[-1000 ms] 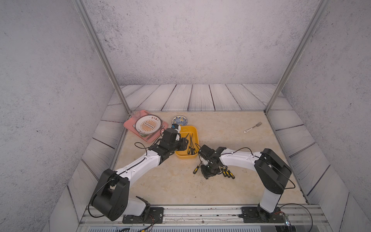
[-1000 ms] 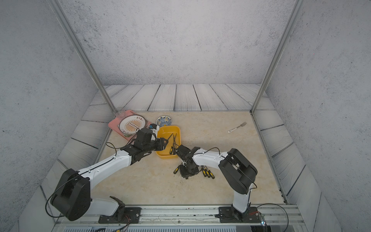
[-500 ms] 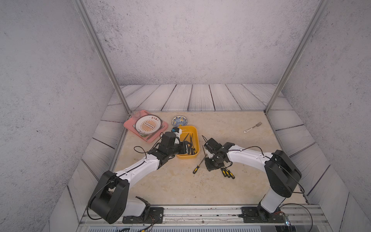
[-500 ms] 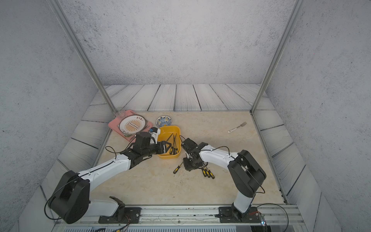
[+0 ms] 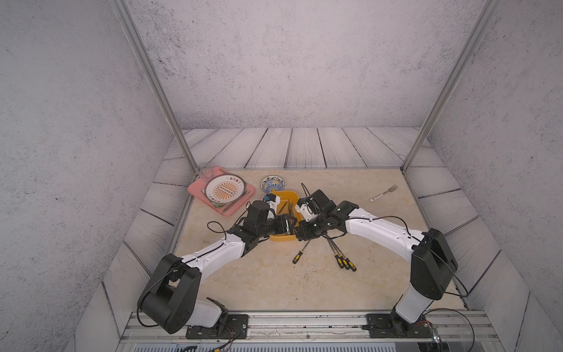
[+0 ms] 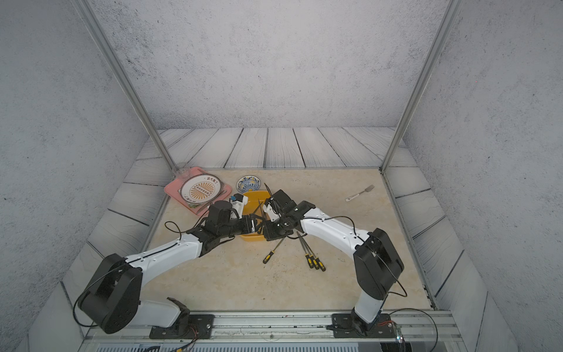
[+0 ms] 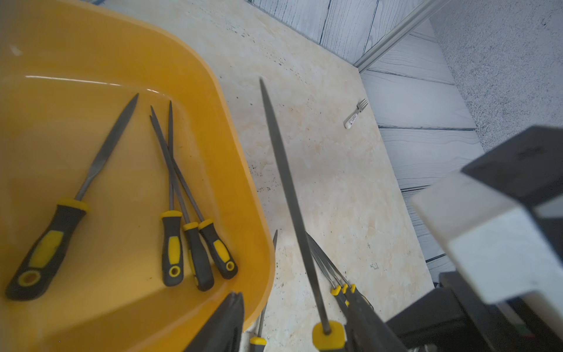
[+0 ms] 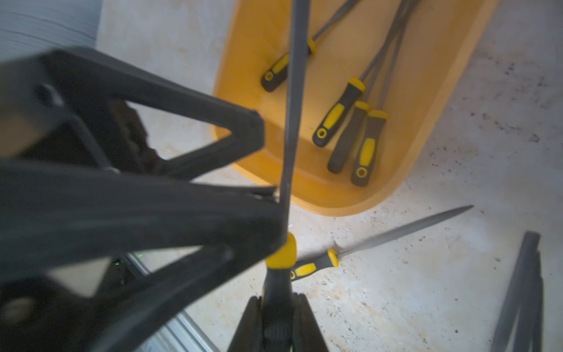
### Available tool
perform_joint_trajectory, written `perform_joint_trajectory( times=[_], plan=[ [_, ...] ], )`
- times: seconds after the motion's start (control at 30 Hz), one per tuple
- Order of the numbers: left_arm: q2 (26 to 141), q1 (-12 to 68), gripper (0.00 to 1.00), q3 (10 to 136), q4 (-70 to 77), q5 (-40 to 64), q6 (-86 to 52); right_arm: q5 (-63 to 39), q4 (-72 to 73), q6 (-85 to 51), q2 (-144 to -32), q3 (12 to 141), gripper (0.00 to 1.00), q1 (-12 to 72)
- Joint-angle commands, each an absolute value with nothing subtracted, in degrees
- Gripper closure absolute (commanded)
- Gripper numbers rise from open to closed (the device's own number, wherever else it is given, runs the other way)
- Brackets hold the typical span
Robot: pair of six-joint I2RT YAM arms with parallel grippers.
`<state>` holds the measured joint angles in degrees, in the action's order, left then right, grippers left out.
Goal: Put the file tool into the storage box
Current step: Place the file tool in the storage box.
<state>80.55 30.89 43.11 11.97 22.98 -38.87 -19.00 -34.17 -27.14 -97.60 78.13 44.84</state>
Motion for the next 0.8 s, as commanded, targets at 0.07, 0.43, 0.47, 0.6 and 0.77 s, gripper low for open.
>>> perform_joint_trajectory(
  times=[0.07, 0.43, 0.47, 0.6, 0.77],
  plan=[
    [81.9, 31.0, 0.72, 43.4, 14.6, 24.3, -39.2, -25.5, -30.9, -28.9, -98.9, 79.4, 0.95, 45.1],
    [83.6, 30.8, 1.00, 46.4, 11.4, 21.1, -34.8, -19.3, -33.1, -28.1, -98.4, 79.1, 0.66, 45.1],
    [84.0, 30.7, 1.00, 47.2, 10.5, 19.6, -33.7, -18.8, -32.9, -28.2, -98.0, 78.7, 0.64, 45.1],
    [87.5, 30.5, 1.00, 51.5, 8.4, 10.9, -28.9, -17.8, -31.9, -28.5, -96.7, 76.6, 0.60, 45.1],
    [95.2, 30.4, 1.00, 55.3, 6.3, 4.8, -26.0, -17.1, -31.9, -28.8, -95.3, 74.3, 0.60, 45.1]
  ],
)
